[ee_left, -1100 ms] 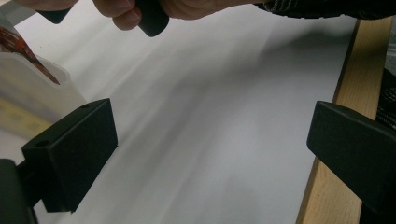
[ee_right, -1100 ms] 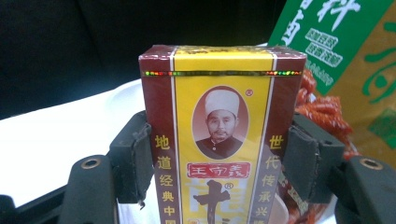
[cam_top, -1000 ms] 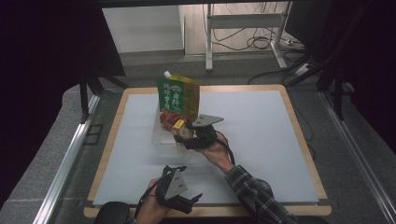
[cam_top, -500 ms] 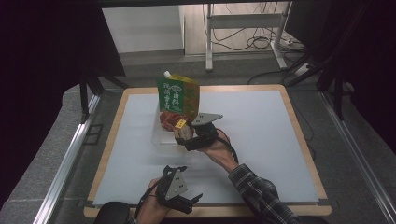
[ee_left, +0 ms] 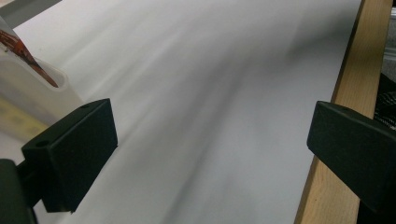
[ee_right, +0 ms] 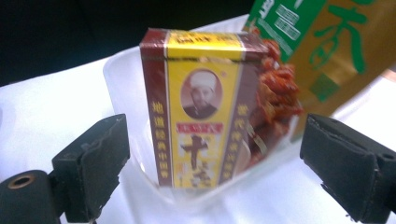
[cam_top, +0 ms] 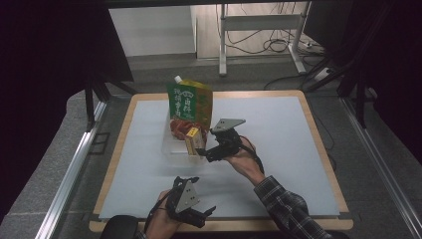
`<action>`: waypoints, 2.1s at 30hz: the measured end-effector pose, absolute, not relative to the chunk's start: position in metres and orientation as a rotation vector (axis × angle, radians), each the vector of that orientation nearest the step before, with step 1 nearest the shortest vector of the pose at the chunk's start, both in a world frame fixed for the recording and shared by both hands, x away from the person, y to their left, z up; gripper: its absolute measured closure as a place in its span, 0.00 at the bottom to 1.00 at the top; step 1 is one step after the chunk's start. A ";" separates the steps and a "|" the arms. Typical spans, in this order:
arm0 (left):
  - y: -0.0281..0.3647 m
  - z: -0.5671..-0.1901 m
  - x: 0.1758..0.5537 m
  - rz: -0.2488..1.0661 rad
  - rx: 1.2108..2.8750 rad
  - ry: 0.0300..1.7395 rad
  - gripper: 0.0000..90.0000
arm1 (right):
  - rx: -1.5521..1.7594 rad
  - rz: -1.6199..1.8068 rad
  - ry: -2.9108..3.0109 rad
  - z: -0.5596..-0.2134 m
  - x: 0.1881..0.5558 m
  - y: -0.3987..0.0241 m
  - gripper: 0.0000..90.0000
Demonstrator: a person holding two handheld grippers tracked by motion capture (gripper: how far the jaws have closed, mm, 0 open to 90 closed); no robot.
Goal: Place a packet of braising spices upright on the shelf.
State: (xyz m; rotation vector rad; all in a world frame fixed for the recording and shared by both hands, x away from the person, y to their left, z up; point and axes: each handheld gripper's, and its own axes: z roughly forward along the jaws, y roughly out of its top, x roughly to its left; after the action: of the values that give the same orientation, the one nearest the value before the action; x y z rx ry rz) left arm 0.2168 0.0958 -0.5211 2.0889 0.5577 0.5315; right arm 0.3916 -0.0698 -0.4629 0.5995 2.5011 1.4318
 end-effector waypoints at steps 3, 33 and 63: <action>0.096 -0.521 0.217 0.528 2.081 0.565 0.02 | 0.612 1.418 2.511 -0.461 0.391 -0.079 0.09; 0.098 -0.521 0.219 0.543 2.085 0.581 0.01 | 0.745 1.299 2.491 -0.461 0.365 -0.169 0.03; 0.098 -0.525 0.221 0.538 2.113 0.603 0.01 | 0.834 1.172 2.462 -0.487 0.324 -0.235 0.04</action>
State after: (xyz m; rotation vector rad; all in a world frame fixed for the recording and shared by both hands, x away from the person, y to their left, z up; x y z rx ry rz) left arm 0.2213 0.0976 -0.5249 2.1130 0.6031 0.5377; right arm 0.3236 -0.2354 -0.4871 0.8337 2.4620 1.1720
